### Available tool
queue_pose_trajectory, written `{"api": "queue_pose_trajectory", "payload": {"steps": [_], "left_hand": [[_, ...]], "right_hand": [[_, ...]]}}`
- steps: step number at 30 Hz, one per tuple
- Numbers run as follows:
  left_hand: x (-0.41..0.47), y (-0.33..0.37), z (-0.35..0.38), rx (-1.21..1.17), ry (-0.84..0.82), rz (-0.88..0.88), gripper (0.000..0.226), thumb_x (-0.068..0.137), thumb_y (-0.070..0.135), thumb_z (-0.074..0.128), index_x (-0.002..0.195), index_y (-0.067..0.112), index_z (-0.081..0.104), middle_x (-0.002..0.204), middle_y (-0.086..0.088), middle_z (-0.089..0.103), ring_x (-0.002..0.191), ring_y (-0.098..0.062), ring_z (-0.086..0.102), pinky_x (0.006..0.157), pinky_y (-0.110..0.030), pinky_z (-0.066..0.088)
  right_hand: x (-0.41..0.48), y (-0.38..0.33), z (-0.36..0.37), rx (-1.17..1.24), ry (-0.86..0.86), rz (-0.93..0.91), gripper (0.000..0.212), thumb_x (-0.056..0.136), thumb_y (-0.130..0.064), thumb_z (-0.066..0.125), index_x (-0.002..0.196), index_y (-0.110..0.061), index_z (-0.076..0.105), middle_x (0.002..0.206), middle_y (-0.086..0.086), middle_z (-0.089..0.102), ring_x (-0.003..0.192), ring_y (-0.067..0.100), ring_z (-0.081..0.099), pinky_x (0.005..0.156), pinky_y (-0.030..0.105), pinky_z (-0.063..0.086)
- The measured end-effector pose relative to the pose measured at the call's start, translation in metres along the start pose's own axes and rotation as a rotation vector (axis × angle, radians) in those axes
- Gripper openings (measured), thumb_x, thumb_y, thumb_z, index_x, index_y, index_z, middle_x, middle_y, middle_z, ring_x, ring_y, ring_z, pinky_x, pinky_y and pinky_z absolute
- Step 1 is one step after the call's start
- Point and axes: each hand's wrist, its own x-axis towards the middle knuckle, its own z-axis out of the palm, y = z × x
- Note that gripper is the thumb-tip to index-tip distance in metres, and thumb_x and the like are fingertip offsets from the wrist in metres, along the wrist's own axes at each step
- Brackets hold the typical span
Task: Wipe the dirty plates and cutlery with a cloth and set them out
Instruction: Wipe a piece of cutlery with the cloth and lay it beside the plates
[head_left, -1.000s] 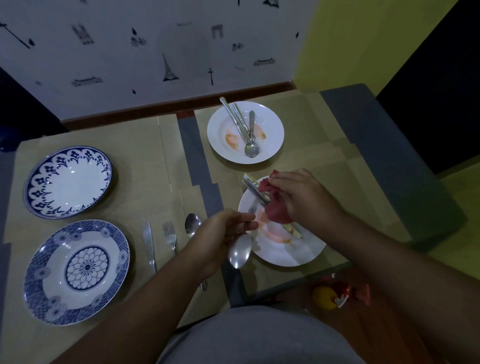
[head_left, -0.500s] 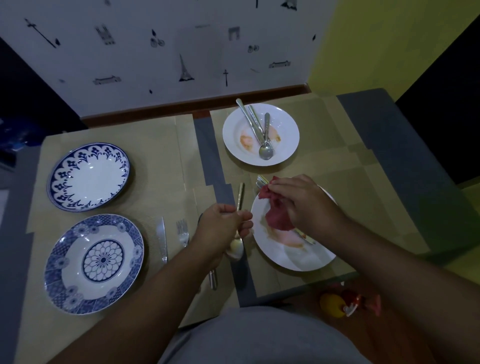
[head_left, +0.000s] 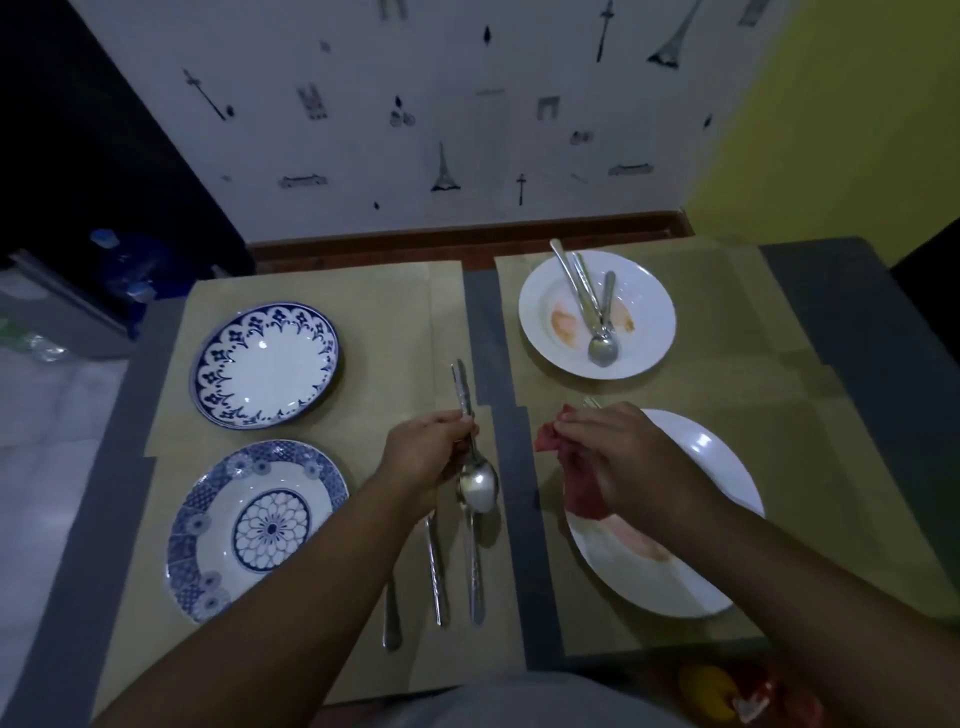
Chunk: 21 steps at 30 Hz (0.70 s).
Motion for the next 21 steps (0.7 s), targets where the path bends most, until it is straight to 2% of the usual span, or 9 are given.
{"api": "queue_pose_trajectory", "payload": {"steps": [1, 4, 6, 8, 10, 13, 16, 18, 21], "left_hand": [[0.01, 0.007, -0.005, 0.012, 0.019, 0.01, 0.014, 0.089, 0.007, 0.072, 0.103, 0.007, 0.074, 0.086, -0.008, 0.075, 0.072, -0.016, 0.066, 0.065, -0.026, 0.054], [0.039, 0.031, -0.016, 0.074, 0.062, 0.043, 0.014, 0.093, 0.008, 0.068, 0.106, 0.006, 0.073, 0.083, -0.007, 0.073, 0.064, -0.013, 0.062, 0.06, -0.022, 0.054], [0.06, 0.046, -0.021, 0.13, 0.076, 0.06, 0.015, 0.094, 0.01, 0.068, 0.107, 0.006, 0.074, 0.085, -0.009, 0.072, 0.065, -0.014, 0.061, 0.057, -0.021, 0.053], [0.08, 0.058, -0.023, 0.184, 0.082, 0.075, 0.017, 0.094, 0.011, 0.068, 0.11, 0.006, 0.073, 0.091, -0.012, 0.072, 0.071, -0.017, 0.063, 0.06, -0.024, 0.054], [0.097, 0.067, -0.019, 0.23, 0.079, 0.082, 0.019, 0.093, 0.009, 0.069, 0.111, 0.005, 0.074, 0.089, -0.012, 0.071, 0.071, -0.017, 0.064, 0.058, -0.026, 0.054], [0.118, 0.073, -0.01, 0.245, 0.081, 0.082, 0.019, 0.09, 0.005, 0.071, 0.109, 0.002, 0.073, 0.088, -0.012, 0.07, 0.067, -0.016, 0.063, 0.056, -0.026, 0.053], [0.135, 0.076, -0.007, 0.301, 0.095, 0.095, 0.019, 0.089, 0.004, 0.072, 0.108, 0.003, 0.074, 0.092, -0.015, 0.071, 0.068, -0.017, 0.064, 0.064, -0.029, 0.057], [0.144, 0.079, -0.008, 0.351, 0.106, 0.109, 0.02, 0.088, 0.005, 0.073, 0.108, 0.004, 0.073, 0.092, -0.013, 0.071, 0.075, -0.019, 0.067, 0.077, -0.035, 0.061], [0.155, 0.081, -0.009, 0.428, 0.139, 0.146, 0.022, 0.085, 0.008, 0.077, 0.106, 0.007, 0.074, 0.096, -0.011, 0.074, 0.086, -0.023, 0.071, 0.088, -0.041, 0.061]], "right_hand": [[0.006, 0.0, 0.001, 0.021, -0.012, -0.022, 0.029, 0.062, 0.002, 0.065, 0.089, -0.002, 0.075, 0.08, 0.014, 0.073, 0.069, 0.028, 0.067, 0.072, 0.026, 0.044], [0.02, 0.0, 0.003, 0.084, -0.01, -0.043, 0.024, 0.073, -0.012, 0.061, 0.09, -0.003, 0.075, 0.082, 0.013, 0.073, 0.081, 0.02, 0.059, 0.084, 0.006, 0.036], [0.03, -0.004, 0.004, 0.068, 0.003, -0.055, 0.025, 0.072, -0.014, 0.06, 0.089, -0.002, 0.075, 0.081, 0.014, 0.073, 0.085, 0.02, 0.055, 0.083, 0.004, 0.034], [0.039, -0.01, 0.006, 0.045, 0.068, -0.088, 0.024, 0.068, -0.007, 0.058, 0.084, 0.0, 0.075, 0.076, 0.016, 0.072, 0.083, 0.022, 0.053, 0.081, 0.004, 0.035], [0.046, -0.014, 0.006, 0.062, 0.094, -0.091, 0.029, 0.074, -0.011, 0.051, 0.084, 0.001, 0.074, 0.08, 0.014, 0.073, 0.086, 0.018, 0.054, 0.09, -0.004, 0.026], [0.05, -0.009, 0.012, 0.107, 0.044, -0.037, 0.034, 0.078, -0.019, 0.049, 0.092, 0.0, 0.074, 0.094, 0.007, 0.073, 0.095, 0.012, 0.055, 0.099, -0.002, 0.023], [0.048, 0.003, 0.019, 0.104, -0.037, 0.035, 0.039, 0.079, -0.026, 0.05, 0.099, -0.004, 0.074, 0.105, 0.003, 0.071, 0.102, 0.009, 0.055, 0.102, 0.002, 0.024], [0.046, 0.011, 0.023, 0.12, -0.055, 0.068, 0.041, 0.079, -0.029, 0.051, 0.103, -0.005, 0.075, 0.109, 0.006, 0.072, 0.107, 0.006, 0.054, 0.104, 0.004, 0.024], [0.044, 0.014, 0.028, 0.128, -0.023, 0.109, 0.037, 0.081, -0.024, 0.051, 0.105, -0.007, 0.075, 0.112, 0.001, 0.07, 0.115, -0.009, 0.048, 0.103, 0.005, 0.027]]}}
